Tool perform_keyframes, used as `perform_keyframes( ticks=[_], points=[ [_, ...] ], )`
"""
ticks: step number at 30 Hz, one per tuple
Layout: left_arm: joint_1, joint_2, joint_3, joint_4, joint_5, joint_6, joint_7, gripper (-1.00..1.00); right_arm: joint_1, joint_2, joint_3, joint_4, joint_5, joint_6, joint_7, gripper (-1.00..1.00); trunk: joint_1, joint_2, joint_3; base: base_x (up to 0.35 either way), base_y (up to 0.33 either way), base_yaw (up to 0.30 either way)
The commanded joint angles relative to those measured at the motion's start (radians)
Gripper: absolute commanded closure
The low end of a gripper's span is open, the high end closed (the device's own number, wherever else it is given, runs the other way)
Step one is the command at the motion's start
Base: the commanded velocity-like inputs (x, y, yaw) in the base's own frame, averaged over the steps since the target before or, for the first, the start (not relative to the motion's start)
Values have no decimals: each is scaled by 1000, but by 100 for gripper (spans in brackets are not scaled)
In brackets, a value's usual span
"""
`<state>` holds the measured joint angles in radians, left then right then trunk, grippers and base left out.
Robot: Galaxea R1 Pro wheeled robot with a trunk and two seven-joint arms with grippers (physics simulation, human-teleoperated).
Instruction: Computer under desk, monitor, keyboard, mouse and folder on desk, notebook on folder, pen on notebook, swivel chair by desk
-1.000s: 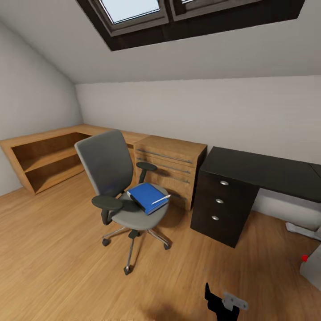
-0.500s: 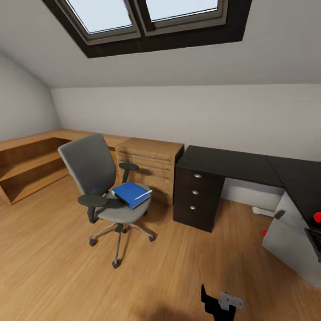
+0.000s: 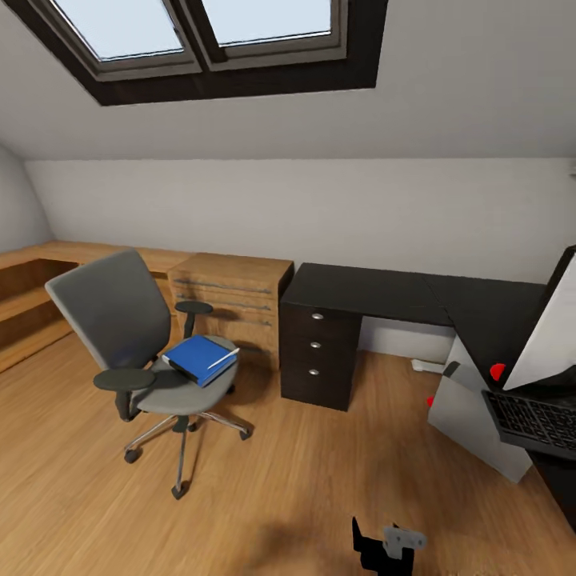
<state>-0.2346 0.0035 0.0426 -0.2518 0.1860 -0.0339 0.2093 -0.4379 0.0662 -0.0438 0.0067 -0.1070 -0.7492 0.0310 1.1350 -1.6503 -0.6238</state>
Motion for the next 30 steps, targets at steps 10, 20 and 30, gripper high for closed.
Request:
perform_keyframes(
  ticks=[10,20,30],
  points=[
    [-3,0,5,3,12,-188,1,-100,-1,0,-4,1,-5,38,4,-100,-39,70,30,0,0,-213],
    [2,-12,5,3,12,-682,5,-100,-1,1,-4,1,-3,33,1,-100,-77,140,62,0,0,-10],
    [16,-16,5,3,12,-737,12,-100,-1,1,-4,1,-1,33,-6,-100,-115,210,93,0,0,0]
  ],
)
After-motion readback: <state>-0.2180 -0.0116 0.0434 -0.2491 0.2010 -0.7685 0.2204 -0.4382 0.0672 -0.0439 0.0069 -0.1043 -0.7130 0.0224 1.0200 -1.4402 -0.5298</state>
